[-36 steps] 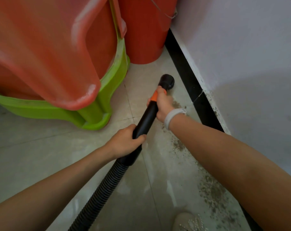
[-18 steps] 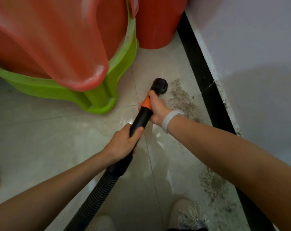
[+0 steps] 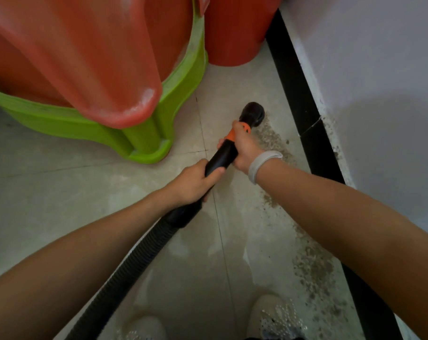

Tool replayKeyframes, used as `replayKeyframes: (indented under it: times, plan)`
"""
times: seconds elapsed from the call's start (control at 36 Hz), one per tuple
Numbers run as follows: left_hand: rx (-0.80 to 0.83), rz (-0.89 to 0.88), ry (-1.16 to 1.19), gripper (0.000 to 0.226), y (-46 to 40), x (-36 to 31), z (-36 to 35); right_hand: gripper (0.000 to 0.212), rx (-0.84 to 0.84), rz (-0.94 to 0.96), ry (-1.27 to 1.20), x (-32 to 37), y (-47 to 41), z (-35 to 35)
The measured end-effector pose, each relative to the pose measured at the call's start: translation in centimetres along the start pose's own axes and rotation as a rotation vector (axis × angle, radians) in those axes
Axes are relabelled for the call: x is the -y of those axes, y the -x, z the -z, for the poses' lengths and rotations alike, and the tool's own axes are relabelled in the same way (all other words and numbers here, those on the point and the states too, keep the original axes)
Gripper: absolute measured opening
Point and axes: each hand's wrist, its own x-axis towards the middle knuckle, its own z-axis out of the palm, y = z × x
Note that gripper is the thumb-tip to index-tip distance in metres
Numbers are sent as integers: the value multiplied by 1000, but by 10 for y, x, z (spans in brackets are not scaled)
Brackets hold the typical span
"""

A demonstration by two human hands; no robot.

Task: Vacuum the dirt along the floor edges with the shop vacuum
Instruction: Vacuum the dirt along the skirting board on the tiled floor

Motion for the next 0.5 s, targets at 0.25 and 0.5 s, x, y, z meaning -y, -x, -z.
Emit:
replayKeyframes:
  times: [0.25,0.5]
  plan:
    - [70,-16,18,34,-29,-32,-13,28,-72,44,-47,28,-14,24]
    - [92,35,-50,25,34,32,4,22,99,-118,-101,-35,24,15]
